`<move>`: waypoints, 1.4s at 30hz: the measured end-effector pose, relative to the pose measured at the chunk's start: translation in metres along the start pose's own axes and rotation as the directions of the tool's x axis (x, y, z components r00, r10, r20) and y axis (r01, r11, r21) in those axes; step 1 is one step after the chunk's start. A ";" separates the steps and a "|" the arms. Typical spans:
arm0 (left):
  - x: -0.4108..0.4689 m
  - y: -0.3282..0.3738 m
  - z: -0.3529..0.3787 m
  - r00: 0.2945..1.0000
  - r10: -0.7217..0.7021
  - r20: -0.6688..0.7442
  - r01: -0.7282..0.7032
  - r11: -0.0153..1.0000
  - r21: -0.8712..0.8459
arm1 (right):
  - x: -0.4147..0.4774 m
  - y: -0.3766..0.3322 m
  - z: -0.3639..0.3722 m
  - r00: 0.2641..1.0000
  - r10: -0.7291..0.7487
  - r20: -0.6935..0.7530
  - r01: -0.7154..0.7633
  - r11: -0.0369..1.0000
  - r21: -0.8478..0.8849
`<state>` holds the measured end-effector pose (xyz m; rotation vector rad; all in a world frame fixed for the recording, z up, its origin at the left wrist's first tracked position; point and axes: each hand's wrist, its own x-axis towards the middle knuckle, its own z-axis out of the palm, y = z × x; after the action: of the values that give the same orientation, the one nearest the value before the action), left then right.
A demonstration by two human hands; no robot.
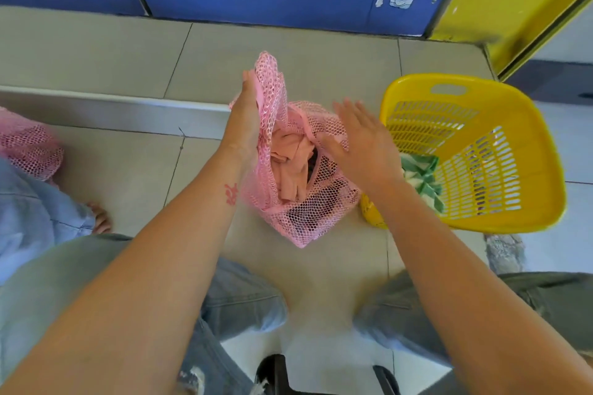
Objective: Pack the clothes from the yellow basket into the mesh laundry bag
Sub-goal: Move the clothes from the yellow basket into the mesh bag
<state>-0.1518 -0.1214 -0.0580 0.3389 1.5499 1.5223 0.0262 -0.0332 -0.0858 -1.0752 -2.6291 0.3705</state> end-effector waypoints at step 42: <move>0.087 -0.045 0.083 0.984 -0.172 0.044 0.176 0.918 -0.356 | 0.019 0.241 0.125 0.573 0.569 0.590 -0.445 0.820 -0.359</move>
<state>-0.1204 -0.0125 -0.1192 -0.0012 1.2233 1.6181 0.1244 0.1304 -0.2805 -2.1354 -2.9131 0.8072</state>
